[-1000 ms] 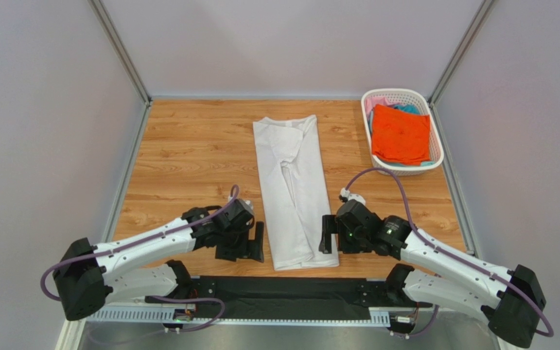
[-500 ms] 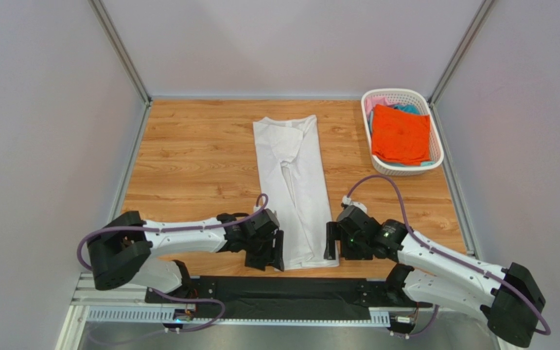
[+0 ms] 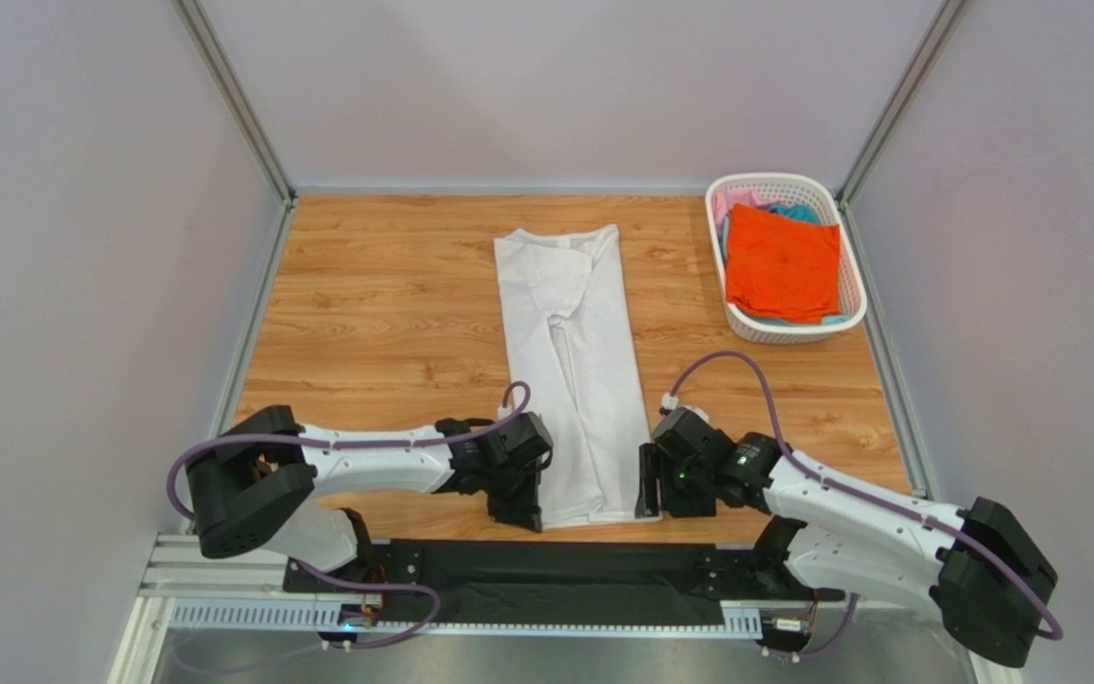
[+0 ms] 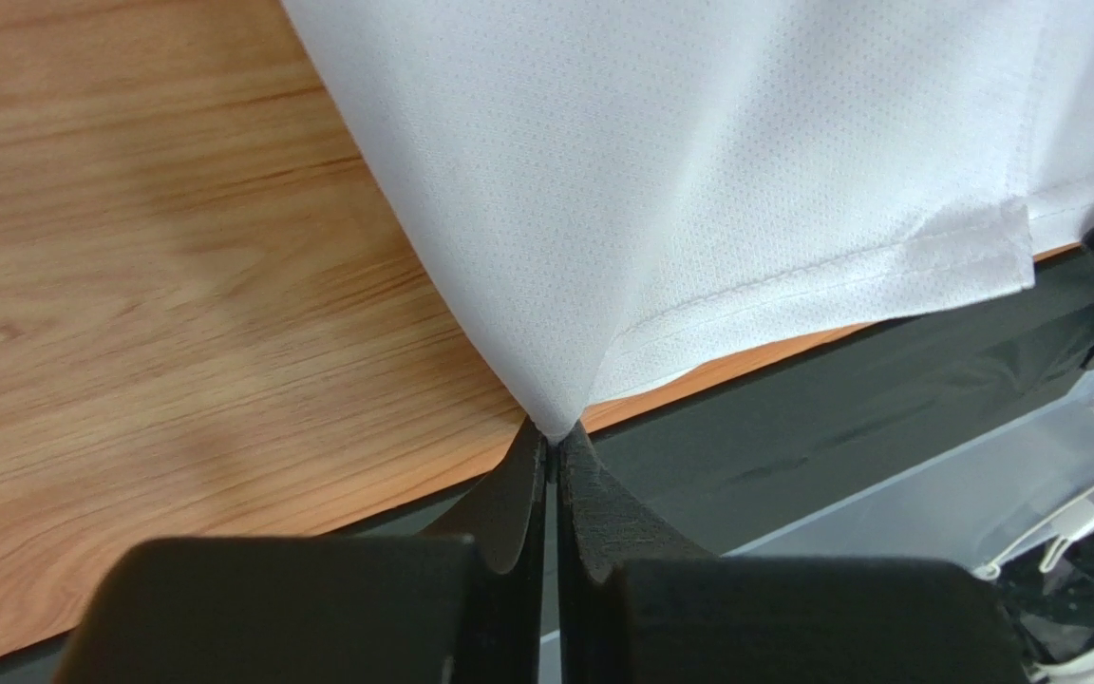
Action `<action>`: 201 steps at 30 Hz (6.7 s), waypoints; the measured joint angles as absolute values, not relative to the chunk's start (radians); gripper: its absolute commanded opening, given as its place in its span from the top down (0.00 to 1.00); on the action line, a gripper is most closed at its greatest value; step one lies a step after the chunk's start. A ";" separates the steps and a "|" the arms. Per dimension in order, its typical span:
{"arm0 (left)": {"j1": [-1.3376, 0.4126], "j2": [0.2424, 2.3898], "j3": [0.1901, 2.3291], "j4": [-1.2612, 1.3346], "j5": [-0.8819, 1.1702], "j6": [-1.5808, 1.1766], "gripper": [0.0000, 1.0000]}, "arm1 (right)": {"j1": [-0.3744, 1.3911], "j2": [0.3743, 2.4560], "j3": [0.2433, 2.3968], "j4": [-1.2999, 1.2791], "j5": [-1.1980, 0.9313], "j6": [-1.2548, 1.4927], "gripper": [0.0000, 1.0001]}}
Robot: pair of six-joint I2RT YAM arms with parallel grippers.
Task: Fold and stack the t-shirts
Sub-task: Fold the tshirt
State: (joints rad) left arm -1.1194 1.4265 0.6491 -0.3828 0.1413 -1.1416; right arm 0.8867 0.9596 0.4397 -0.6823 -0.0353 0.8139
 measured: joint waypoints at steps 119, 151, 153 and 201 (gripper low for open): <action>-0.562 1.660 0.848 -0.326 0.292 -0.810 1.00 | 0.440 1.607 0.833 -0.368 -0.221 0.526 0.84; -0.772 0.830 0.686 -0.609 0.120 -0.904 1.00 | 0.585 0.869 0.728 -0.762 -0.368 0.575 0.94; -0.772 0.879 0.749 -0.623 0.089 -0.884 1.00 | 0.582 0.899 0.765 -0.771 -0.355 0.571 0.94; -0.427 2.199 1.810 -0.599 0.159 -0.579 0.00 | 0.221 2.043 1.538 -0.505 -0.234 0.405 0.00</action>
State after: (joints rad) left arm -0.4271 2.1986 1.8103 -0.5995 0.1589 -0.5789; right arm 0.2207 2.0430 1.5375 -0.5045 -0.2337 0.4053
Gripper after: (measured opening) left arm 0.950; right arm 0.997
